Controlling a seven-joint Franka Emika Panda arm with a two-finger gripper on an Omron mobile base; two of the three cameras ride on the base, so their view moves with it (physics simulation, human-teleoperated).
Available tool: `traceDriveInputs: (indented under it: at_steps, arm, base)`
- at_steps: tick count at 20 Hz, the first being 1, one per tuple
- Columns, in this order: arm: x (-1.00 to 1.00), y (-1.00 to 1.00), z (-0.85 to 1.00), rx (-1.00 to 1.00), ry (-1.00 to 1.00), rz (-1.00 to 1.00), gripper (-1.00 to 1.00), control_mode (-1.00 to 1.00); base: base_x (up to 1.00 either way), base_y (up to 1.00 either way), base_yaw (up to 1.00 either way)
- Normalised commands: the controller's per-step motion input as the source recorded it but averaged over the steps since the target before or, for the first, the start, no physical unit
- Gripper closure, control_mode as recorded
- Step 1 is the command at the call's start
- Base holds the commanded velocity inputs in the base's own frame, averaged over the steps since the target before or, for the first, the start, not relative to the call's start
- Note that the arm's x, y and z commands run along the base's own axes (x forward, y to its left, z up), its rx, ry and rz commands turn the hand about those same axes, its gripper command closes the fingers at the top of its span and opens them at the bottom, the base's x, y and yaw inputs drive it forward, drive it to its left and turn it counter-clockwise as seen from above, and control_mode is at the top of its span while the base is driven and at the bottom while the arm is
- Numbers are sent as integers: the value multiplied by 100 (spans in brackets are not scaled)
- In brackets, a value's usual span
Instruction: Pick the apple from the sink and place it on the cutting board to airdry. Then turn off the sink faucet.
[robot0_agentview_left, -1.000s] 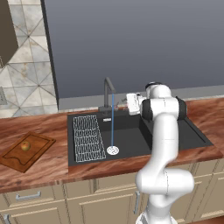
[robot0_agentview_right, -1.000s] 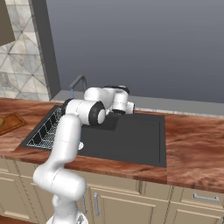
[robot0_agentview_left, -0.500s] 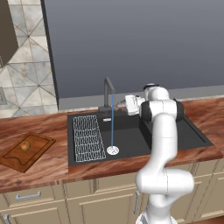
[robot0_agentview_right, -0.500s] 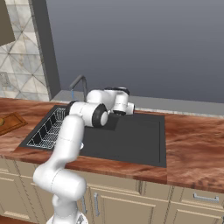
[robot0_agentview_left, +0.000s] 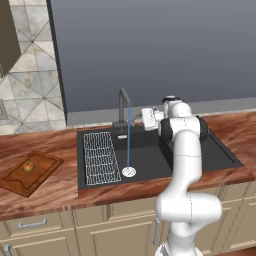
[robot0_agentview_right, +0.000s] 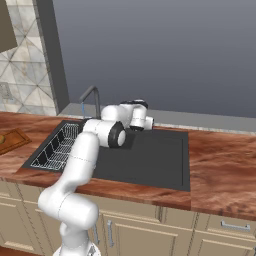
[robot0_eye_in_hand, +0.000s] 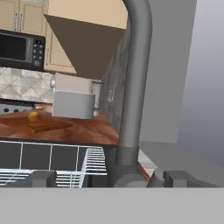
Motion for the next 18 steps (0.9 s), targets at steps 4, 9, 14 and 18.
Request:
traceDriveInputs:
  at_steps: [4, 9, 14, 18]
  arm:
    - [20, 0, -7, 0, 1, 0, -100, -100]
    - [24, 1, -14, 0, 3, 0, -100, -100]
    - [30, 0, -11, 0, 4, 0, -100, -100]
    - [27, 4, -10, 0, 3, 0, -100, -100]
  base:
    - [0, 0, 0]
    - [0, 0, 0]
    - [0, 0, 0]
    - [0, 0, 0]
